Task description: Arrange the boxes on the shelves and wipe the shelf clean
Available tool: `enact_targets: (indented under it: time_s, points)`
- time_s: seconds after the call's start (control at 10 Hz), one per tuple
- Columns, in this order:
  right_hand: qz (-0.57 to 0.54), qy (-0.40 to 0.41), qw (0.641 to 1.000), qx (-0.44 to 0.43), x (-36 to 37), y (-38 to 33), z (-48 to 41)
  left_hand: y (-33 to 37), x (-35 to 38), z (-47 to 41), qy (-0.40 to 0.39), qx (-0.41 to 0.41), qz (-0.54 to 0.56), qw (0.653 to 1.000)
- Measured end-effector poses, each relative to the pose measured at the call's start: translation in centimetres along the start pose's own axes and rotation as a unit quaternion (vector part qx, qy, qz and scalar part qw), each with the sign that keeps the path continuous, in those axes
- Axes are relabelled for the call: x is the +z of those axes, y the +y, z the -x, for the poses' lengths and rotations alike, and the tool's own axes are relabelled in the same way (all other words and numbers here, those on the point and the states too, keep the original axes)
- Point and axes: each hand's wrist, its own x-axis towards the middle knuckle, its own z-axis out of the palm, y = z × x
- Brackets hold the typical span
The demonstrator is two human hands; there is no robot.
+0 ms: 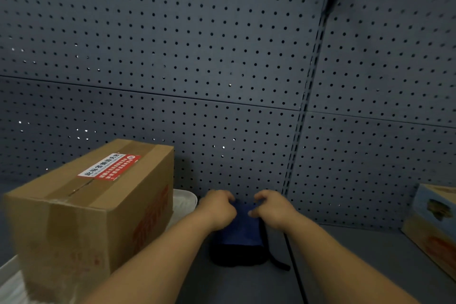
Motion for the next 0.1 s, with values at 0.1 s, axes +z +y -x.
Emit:
enact_targets:
  time_s: [0.1]
  points:
    - [-0.005, 0.036, 0.999, -0.034, -1.37, -2.32, 0.76, 1.29, -1.92, 0.72, 0.037, 0.038, 0.014, 0.999]
